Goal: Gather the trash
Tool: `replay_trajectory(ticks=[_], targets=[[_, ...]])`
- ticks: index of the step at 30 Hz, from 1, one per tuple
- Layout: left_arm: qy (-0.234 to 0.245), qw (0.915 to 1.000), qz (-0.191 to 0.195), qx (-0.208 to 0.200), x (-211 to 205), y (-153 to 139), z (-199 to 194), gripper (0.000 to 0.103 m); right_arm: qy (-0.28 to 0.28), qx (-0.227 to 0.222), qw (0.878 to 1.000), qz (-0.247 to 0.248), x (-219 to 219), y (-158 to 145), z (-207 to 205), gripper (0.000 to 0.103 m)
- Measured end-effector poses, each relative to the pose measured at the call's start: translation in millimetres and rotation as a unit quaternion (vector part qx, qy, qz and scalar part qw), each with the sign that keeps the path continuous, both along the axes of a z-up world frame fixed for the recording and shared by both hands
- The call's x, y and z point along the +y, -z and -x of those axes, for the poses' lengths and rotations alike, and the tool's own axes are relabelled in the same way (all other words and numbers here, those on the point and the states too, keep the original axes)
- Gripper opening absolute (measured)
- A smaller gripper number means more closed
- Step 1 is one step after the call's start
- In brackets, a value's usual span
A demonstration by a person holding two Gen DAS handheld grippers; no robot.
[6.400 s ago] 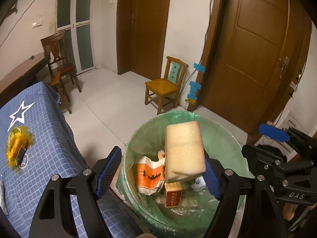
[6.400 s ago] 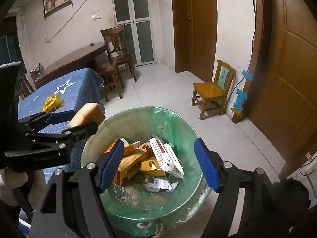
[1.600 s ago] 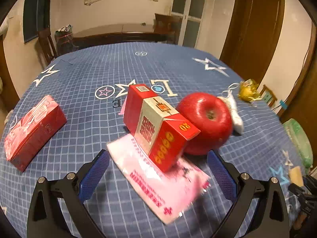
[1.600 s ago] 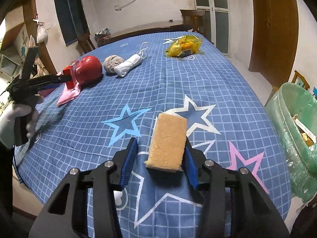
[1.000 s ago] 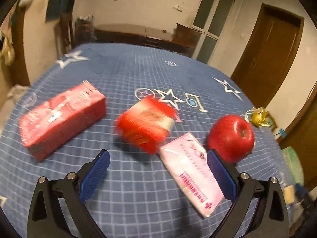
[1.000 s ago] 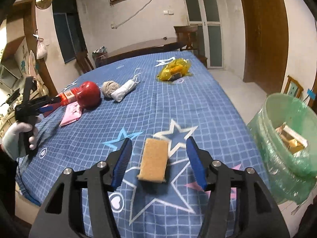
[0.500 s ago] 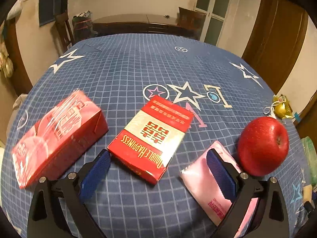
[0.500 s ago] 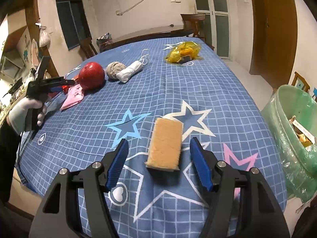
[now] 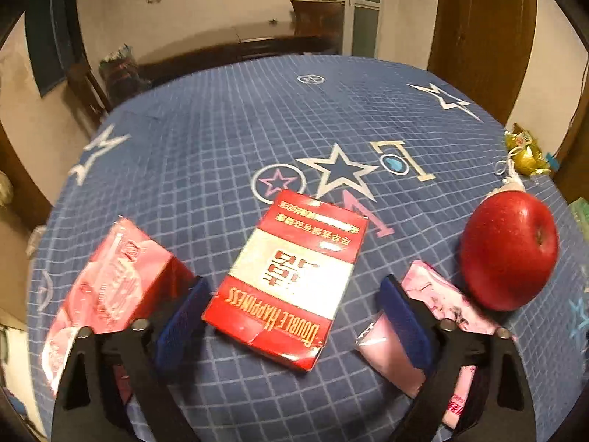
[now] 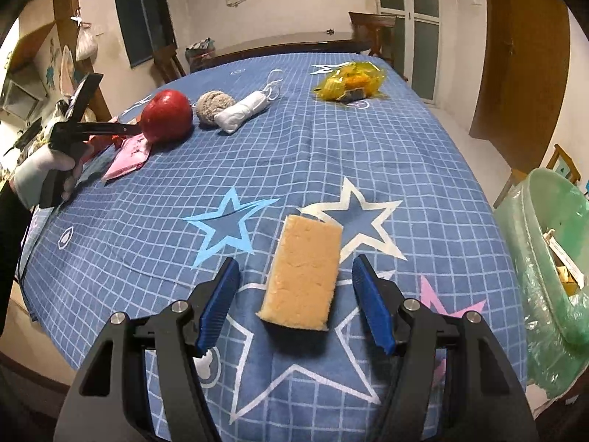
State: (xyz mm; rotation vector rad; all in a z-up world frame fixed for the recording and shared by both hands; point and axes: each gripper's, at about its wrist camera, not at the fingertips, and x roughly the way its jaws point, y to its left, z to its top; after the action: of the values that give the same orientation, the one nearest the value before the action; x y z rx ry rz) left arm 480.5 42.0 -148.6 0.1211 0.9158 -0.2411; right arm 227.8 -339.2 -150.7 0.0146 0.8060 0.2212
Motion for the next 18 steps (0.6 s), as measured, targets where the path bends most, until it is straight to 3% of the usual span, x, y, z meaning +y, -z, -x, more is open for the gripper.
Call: replay_trajectory(ticks=[2, 5, 9, 12, 18], targets=[[0.001, 1.0000, 0.004, 0.006, 1.9, 3.0, -3.4, 0.074, 0.001, -0.002, 1.000, 0.008, 2.6, -0.1, -0.9, 0.043], [0.005, 0.9999, -0.011, 0.002, -2.0, 3.9, -3.7, 0.069, 0.001, -0.004, 1.000, 0.013, 5.3, -0.3, -0.9, 0.031], [-0.010, 0.9997, -0.009, -0.019, -0.5, 0.2, 3.5, 0.068, 0.013, -0.024, 1.000, 0.006, 5.7, -4.4, 3.2, 0.028], [-0.029, 0.9980, 0.013, -0.054, 6.0, -18.9, 23.0, 0.068, 0.020, -0.040, 0.999, 0.002, 6.3, -10.6, 7.0, 0.027], [-0.032, 0.9874, 0.068, -0.139, -1.0, -69.8, 99.6, 0.068, 0.029, -0.078, 0.997, -0.008, 5.8, -29.9, 14.6, 0.026]])
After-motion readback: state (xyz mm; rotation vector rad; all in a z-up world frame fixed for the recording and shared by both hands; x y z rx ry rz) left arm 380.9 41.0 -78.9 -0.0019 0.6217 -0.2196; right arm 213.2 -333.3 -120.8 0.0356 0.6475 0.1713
